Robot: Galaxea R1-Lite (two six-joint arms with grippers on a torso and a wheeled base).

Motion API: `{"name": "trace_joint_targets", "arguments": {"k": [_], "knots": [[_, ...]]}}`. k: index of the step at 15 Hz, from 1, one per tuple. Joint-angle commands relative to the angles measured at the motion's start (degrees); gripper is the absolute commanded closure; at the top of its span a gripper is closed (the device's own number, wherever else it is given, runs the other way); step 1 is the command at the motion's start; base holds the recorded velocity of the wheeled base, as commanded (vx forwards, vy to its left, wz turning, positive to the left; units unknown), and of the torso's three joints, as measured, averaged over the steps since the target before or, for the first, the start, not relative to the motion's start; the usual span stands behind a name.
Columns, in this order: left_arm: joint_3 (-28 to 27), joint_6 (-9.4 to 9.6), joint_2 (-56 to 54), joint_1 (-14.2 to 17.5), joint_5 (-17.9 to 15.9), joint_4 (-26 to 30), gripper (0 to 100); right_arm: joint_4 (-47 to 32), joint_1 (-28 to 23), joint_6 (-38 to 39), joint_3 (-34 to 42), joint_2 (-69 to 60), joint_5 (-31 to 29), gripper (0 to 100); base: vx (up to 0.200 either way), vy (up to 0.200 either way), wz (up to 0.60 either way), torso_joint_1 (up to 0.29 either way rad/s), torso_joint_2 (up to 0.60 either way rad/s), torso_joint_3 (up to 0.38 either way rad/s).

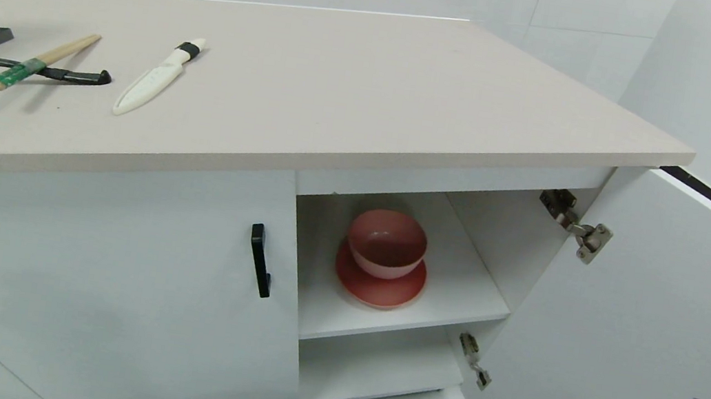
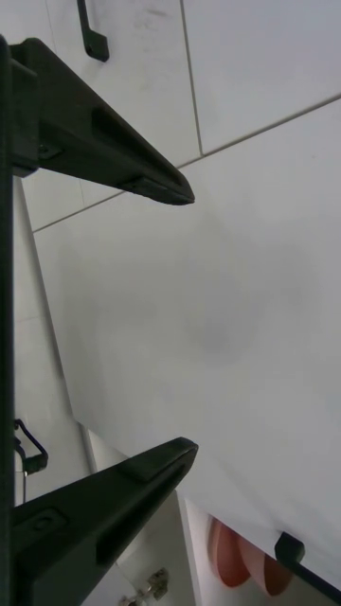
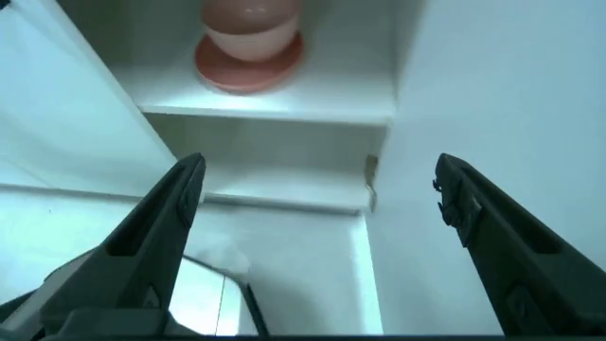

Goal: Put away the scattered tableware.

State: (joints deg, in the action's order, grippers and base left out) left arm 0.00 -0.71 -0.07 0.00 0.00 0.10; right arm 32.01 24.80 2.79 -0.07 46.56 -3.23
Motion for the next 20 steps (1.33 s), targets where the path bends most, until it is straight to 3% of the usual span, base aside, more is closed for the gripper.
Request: {"name": "trace_joint_targets", "arguments": {"k": [1, 2, 4, 7, 13, 16, 20], "knots": [[0.0, 0.09, 0.1, 0.0, -0.1, 0.0, 0, -29.3, -12.6, 2.9, -0.2, -38.6, 1.8, 0, 0.000, 0.000, 0.00, 0.000, 0.00, 0.000], [0.0, 0.09, 0.1, 0.0, -0.1, 0.0, 0, -31.0, -14.2, 2.6, -1.2, -42.5, 4.7, 0, 0.000, 0.000, 0.00, 0.000, 0.00, 0.000], [0.0, 0.09, 0.1, 0.0, -0.1, 0.1, 0, -31.0, -14.2, 0.6, -1.2, -41.2, 4.7, 0, 0.000, 0.000, 0.00, 0.000, 0.00, 0.000], [0.0, -0.08, 0.1, 0.0, -0.2, 0.0, 0, -31.0, -14.2, -7.8, -1.1, -41.2, 5.9, 0, 0.000, 0.000, 0.00, 0.000, 0.00, 0.000], [0.0, 0.18, 0.1, 0.0, -0.2, 0.1, 0, -31.6, -14.2, -3.5, 0.1, -41.0, 5.7, 0, 0.000, 0.000, 0.00, 0.000, 0.00, 0.000], [0.0, 0.18, 0.1, 0.0, -0.1, 0.1, 0, -31.5, -21.5, -3.5, 0.1, -40.5, 5.6, 0, -0.067, 0.000, 0.00, 0.004, 0.00, 0.002], [0.0, 0.18, 0.1, 0.0, -0.1, 0.1, 0, -31.5, -24.4, -3.8, 0.1, -45.8, 5.9, 0, -0.200, 0.000, 0.00, 0.004, 0.00, 0.001]]}}
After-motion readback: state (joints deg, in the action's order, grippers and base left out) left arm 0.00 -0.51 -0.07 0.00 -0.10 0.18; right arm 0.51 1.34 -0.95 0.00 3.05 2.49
